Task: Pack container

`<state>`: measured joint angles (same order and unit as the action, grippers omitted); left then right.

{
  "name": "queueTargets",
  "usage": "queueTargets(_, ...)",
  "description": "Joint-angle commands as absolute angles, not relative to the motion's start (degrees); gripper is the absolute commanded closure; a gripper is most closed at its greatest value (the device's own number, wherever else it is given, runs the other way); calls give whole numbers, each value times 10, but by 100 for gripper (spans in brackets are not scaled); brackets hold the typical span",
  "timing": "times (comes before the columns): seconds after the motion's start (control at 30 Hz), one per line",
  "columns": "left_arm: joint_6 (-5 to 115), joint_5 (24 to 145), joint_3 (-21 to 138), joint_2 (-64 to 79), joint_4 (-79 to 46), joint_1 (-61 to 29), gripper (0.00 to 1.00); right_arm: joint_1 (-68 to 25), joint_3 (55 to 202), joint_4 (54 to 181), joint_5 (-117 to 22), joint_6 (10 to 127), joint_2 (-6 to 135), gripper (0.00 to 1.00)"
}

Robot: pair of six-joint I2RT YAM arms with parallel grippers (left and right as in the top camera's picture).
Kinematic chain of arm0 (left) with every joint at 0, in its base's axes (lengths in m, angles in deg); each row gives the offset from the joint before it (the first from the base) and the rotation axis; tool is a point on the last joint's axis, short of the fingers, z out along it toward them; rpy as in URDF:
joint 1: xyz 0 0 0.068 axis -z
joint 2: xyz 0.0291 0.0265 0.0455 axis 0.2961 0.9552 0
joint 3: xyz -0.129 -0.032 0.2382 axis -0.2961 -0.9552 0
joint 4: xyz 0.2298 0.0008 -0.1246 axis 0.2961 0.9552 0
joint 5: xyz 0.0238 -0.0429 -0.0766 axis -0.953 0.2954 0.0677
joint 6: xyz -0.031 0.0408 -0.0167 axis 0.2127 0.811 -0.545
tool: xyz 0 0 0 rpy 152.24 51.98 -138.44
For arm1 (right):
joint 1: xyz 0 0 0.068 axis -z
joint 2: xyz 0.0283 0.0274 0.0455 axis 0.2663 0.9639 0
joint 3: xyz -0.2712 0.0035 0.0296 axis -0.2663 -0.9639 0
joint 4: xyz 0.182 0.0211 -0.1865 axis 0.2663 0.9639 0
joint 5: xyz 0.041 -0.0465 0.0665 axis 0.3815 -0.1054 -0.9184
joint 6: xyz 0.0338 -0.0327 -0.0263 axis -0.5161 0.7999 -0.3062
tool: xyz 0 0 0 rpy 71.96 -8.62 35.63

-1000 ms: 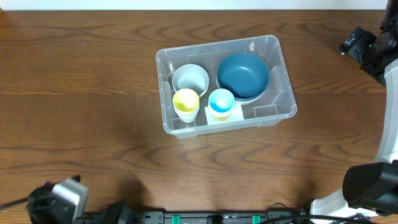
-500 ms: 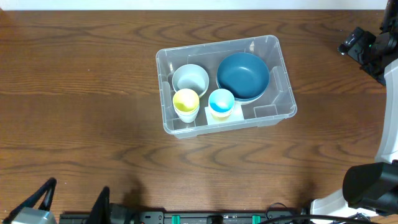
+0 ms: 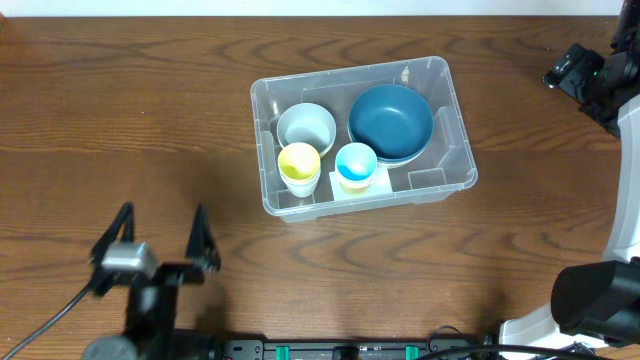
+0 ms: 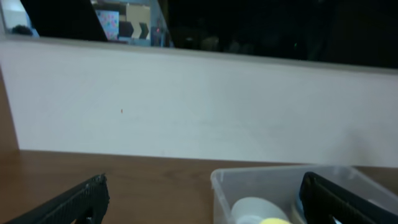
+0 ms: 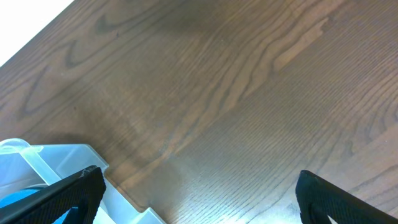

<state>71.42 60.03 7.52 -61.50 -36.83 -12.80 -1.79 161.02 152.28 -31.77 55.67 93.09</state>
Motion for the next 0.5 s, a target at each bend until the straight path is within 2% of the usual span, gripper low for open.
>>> queueTargets(0.0, 711, 631, -7, -637, -428, -147, 2, -15, 1609, 1523, -312, 549, 934, 1)
queueTargets(0.17, 711, 653, -100, -644, -515, -159, 2, -15, 1609, 1523, -312, 549, 933, 1)
queueTargets(0.47, 716, 653, -169, -644, -508, -159, 2, -15, 1609, 1523, -312, 549, 934, 1)
